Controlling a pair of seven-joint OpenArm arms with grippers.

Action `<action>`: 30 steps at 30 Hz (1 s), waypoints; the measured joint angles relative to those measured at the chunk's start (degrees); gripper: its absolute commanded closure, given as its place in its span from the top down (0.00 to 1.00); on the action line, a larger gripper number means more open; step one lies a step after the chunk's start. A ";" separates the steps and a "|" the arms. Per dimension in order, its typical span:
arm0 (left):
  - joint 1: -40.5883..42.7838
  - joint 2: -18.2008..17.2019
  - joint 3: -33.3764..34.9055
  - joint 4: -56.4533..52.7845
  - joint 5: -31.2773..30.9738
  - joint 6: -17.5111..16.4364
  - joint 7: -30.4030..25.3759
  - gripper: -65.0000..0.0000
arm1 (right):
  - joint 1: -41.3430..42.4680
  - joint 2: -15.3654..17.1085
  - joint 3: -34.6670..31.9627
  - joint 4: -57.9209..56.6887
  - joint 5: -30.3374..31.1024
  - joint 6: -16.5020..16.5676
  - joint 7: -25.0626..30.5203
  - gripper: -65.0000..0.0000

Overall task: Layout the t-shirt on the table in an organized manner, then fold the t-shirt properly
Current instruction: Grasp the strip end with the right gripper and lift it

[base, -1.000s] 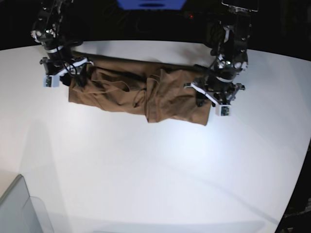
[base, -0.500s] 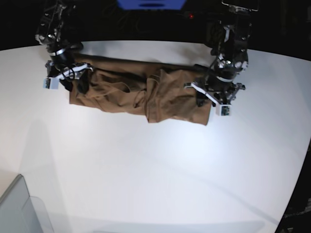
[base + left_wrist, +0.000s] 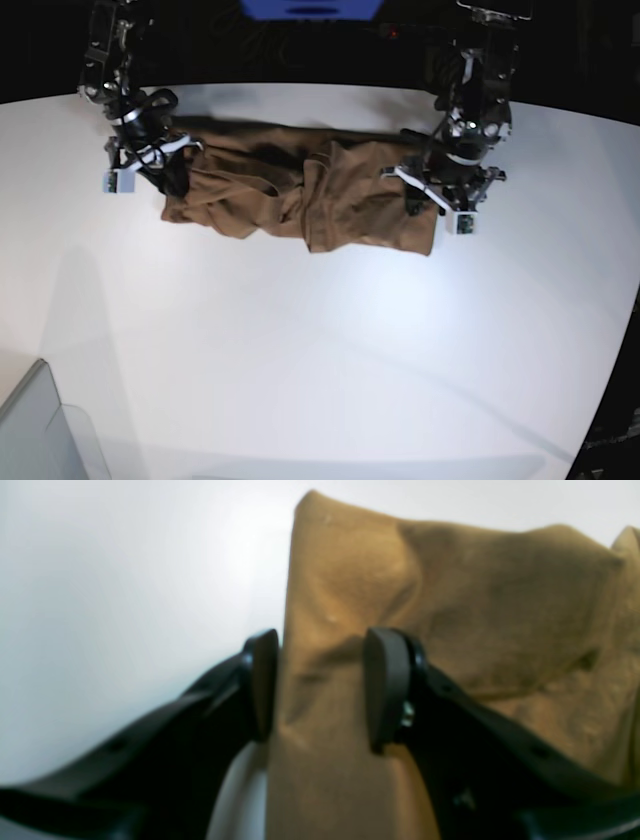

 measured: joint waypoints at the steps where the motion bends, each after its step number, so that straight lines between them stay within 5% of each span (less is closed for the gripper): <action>1: 0.02 0.00 0.00 0.02 0.00 0.00 0.00 0.42 | -0.17 -0.04 0.07 0.74 -0.11 -0.04 -0.83 0.00; 9: 0.31 0.09 -3.41 2.62 0.20 0.00 1.03 0.42 | -3.82 -0.92 1.55 14.71 -5.05 -1.51 -10.40 0.00; 21: 4.20 0.04 -7.02 11.82 -0.22 -0.26 1.03 0.42 | -6.01 -5.20 -0.52 32.65 -4.61 -1.51 -9.62 0.00; 30: 5.73 0.00 -15.85 2.03 0.57 0.28 0.94 0.42 | -6.29 -5.20 -4.48 33.05 -4.59 -1.49 -9.68 0.00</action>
